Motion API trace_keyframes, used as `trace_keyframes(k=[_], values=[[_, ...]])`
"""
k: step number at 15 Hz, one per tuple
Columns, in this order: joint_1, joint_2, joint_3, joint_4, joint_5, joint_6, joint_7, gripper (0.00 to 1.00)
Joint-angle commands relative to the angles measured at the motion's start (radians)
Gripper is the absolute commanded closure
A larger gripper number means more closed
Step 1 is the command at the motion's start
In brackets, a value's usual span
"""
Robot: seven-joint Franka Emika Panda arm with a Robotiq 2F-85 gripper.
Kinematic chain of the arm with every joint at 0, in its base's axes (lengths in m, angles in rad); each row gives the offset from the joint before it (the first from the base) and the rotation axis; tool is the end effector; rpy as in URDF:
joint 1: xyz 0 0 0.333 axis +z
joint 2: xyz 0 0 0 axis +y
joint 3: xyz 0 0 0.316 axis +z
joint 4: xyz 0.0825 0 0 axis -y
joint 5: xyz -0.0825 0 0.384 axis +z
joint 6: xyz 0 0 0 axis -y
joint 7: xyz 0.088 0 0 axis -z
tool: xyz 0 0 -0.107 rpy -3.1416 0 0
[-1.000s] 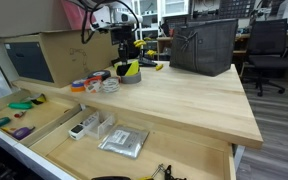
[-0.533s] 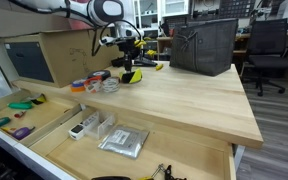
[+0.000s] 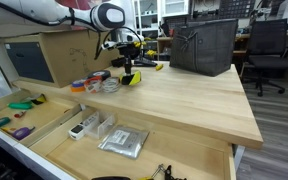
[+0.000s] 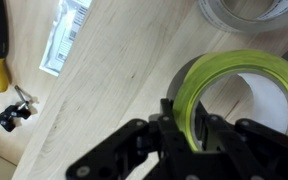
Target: Remove the yellow tape from the drawer
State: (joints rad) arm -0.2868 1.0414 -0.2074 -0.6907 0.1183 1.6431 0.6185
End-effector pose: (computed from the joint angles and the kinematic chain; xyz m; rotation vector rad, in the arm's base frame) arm 0.7298 -0.2893 0.3327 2.6710 -1.5142 -0.1083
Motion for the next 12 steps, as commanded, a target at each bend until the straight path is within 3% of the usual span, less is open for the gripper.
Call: trace_keyframes(k=[1, 9, 10, 11, 12], values=[[-0.025, 0.045, 0.024, 0.136, -0.006, -0.075, 0.015, 0.94], [-0.026, 0.074, 0.005, 0.138, -0.001, -0.064, 0.017, 0.94], [-0.024, 0.076, 0.006, 0.138, 0.000, -0.067, 0.016, 0.51], [-0.025, 0.076, 0.010, 0.137, 0.004, -0.066, 0.014, 0.50], [-0.025, 0.073, 0.012, 0.138, 0.005, -0.064, 0.009, 0.43]])
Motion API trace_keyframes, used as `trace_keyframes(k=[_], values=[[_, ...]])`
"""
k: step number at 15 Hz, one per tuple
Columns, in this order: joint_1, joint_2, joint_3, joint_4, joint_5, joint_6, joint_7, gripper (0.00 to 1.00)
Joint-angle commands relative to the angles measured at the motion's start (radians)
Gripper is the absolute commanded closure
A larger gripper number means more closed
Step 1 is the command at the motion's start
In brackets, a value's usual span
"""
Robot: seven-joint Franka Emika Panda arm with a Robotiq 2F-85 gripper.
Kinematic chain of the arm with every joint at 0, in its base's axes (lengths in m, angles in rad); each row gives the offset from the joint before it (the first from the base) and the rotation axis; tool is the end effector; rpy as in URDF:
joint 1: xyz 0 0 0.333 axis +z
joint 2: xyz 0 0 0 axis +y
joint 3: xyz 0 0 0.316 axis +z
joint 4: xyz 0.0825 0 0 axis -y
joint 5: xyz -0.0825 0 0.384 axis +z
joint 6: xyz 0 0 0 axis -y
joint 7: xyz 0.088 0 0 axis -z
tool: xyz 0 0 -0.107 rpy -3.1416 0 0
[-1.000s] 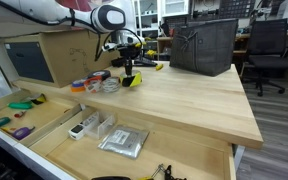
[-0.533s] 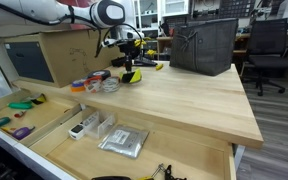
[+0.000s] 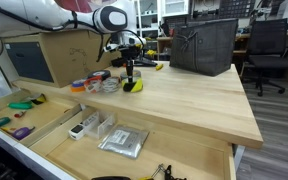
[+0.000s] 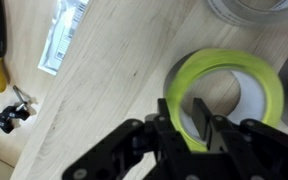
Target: Remove the yellow tape from the drawer
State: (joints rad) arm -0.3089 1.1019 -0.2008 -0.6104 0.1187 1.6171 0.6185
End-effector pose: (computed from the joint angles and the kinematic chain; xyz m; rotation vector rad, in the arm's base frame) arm 0.7301 -0.2983 0.3201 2.6659 -1.5220 -0.1205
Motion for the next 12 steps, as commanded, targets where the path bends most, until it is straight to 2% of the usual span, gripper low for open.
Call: trace_keyframes(k=[1, 6, 12], values=[[-0.002, 0.008, 0.007, 0.058, 0.005, -0.033, 0.005, 0.37], [0.004, -0.036, 0.005, 0.073, -0.005, -0.040, -0.038, 0.01], [0.032, -0.103, -0.009, 0.089, -0.038, -0.111, -0.129, 0.00]])
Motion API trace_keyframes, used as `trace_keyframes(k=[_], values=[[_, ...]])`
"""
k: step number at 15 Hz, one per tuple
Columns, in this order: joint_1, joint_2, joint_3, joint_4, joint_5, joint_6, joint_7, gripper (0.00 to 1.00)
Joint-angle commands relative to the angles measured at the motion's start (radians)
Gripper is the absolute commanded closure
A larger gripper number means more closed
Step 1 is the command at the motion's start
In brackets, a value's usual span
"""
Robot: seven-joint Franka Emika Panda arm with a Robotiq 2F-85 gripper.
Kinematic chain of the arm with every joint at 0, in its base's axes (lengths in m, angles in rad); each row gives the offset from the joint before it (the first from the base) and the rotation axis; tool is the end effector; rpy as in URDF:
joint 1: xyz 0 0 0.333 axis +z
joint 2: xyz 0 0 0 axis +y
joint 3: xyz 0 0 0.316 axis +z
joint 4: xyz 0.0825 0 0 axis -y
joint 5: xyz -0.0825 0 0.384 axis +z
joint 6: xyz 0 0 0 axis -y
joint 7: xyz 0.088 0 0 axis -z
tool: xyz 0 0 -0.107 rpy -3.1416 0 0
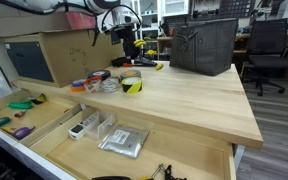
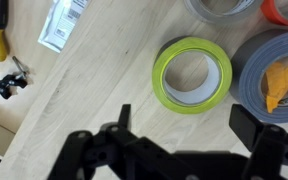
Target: Remove the yellow tape from the drawer
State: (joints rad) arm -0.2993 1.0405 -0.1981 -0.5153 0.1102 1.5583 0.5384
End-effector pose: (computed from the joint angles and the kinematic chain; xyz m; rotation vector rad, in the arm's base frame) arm 0.7323 -0.2830 0.4074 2.7506 -1.3902 0.0232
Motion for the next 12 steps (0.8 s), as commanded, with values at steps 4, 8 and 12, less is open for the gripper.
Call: trace_keyframes(k=[4, 8, 12], values=[[0.069, -0.060, -0.029, -0.025, -0.098, -0.027, -0.070, 0.00], [0.097, -0.068, -0.027, -0.042, -0.146, -0.028, -0.054, 0.00], [0.093, -0.064, -0.012, -0.041, -0.145, 0.012, -0.051, 0.00]])
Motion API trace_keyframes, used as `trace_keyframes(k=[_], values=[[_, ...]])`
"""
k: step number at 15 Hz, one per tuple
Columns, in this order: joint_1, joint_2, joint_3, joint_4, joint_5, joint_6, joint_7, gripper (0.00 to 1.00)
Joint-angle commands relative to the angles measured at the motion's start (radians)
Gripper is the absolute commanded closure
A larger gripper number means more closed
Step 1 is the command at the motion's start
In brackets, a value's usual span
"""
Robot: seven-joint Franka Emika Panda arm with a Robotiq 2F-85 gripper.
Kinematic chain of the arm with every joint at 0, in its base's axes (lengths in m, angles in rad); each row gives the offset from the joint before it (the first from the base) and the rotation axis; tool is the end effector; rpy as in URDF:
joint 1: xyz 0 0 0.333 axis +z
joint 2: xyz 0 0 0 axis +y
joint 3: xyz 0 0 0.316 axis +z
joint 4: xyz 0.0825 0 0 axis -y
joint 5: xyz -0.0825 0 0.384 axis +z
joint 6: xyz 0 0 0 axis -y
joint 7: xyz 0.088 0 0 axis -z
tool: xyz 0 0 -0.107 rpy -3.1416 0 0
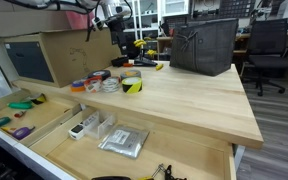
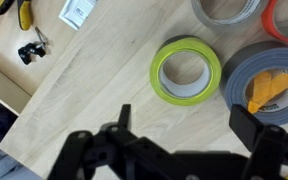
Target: Remove the yellow tape from the drawer
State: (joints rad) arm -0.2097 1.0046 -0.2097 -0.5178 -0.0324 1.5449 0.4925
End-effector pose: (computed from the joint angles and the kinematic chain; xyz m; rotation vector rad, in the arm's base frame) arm 0.7441 -0.2338 0.4358 2.6952 -1.1624 0.0739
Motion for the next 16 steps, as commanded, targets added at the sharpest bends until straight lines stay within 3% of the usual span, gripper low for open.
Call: trace_keyframes(k=[1, 5, 12, 16], values=[[0.003, -0.029, -0.001, -0.039, -0.005, 0.030, -0.012, 0.00], [-0.010, -0.047, 0.010, -0.048, 0.002, -0.012, -0.086, 0.00], [-0.013, 0.004, -0.010, 0.005, -0.012, -0.006, -0.051, 0.00], [-0.012, -0.061, 0.015, -0.006, 0.007, -0.076, -0.121, 0.00]])
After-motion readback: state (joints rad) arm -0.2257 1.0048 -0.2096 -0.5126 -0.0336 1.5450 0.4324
